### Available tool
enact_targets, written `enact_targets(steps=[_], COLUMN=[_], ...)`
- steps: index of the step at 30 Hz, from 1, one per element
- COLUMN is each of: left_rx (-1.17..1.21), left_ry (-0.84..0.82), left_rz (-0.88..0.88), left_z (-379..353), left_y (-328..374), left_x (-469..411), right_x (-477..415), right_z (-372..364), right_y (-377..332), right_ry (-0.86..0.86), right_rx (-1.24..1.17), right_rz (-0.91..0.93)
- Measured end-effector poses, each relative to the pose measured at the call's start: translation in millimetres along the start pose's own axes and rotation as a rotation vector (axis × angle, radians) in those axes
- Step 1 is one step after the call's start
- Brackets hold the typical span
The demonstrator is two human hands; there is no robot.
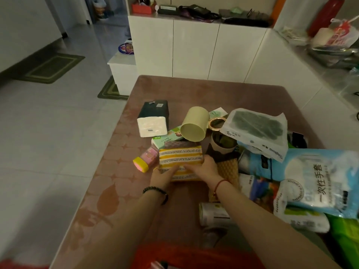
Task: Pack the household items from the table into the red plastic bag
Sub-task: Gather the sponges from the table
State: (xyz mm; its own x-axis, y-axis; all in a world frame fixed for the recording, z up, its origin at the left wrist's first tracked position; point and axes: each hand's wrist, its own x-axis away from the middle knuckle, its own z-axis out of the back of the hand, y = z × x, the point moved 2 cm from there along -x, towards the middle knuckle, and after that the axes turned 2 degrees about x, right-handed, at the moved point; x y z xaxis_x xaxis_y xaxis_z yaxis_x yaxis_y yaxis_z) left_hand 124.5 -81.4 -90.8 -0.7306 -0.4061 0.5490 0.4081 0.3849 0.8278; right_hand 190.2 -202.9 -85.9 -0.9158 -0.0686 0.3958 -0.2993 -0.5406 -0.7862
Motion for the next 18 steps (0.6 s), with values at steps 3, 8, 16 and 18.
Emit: enact_targets(steps=[3, 8, 16, 18], left_rx=[0.299, 0.412, 0.239, 0.251], left_ry=[0.077, 0.058, 0.261, 0.253], left_rz=[-0.016, 0.209, 0.168, 0.225], left_z=[10.9, 25.6, 65.5, 65.2], left_y=[0.5, -6.6, -6.6, -10.6], left_x=[2.9, 4.4, -1.9, -2.0], right_x=[20.3, 43.6, -13.9, -17.2], right_z=[5.0, 1.0, -11.2, -10.7], right_y=[4.4, 1.3, -28.4, -25.1], right_ry=[-0.155, -0.449, -0.297, -0.265], right_rx=[-0.233, -0.198, 0.819, 1.033], right_rz=[-0.042, -0.044, 0.404, 0.423])
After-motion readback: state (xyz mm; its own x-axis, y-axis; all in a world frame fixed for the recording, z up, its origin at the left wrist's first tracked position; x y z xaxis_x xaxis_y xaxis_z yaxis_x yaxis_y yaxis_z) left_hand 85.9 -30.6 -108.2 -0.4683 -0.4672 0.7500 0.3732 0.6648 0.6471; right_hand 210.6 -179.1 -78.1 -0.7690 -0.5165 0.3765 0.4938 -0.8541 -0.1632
